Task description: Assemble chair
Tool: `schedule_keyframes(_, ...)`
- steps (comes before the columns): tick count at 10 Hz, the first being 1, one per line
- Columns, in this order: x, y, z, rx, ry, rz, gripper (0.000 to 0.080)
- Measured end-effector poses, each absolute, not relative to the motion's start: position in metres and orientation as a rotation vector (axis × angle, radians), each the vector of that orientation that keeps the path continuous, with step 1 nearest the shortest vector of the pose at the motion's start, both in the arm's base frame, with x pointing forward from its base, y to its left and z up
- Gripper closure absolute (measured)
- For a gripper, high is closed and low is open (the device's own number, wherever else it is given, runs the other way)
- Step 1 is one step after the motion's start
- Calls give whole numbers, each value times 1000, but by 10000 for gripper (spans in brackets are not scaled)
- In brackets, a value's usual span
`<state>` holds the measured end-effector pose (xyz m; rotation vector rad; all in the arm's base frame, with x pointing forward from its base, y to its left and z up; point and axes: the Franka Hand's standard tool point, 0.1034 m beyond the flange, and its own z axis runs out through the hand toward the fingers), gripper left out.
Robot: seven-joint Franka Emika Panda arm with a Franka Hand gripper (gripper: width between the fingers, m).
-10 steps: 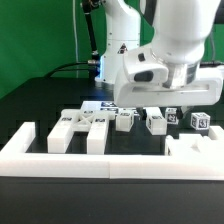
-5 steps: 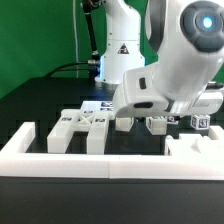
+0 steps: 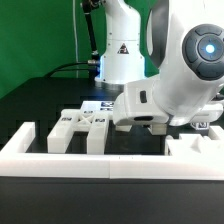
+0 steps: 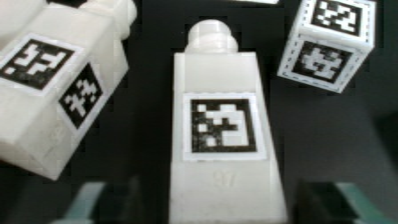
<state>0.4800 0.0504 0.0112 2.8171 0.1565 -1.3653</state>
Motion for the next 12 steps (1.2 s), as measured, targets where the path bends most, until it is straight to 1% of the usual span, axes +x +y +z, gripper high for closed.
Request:
schedule_keyframes(1,480,50,11,2818,156,-1364,464)
schedule_keyframes(2,480,50,11,2818,156,-1364,511)
schedule_keyframes(6,482,51,12,2821,157,-1358,511)
schedule_keyframes(7,484,52,15,2824,155,-1361,511)
schedule_keyframes(8,491,52,23,2829,155,-1354,511)
schedule_keyframes(11,515,55,57,2859,158,-1299,509)
schedule_keyframes(12,518,55,51,2886,159,-1239,509)
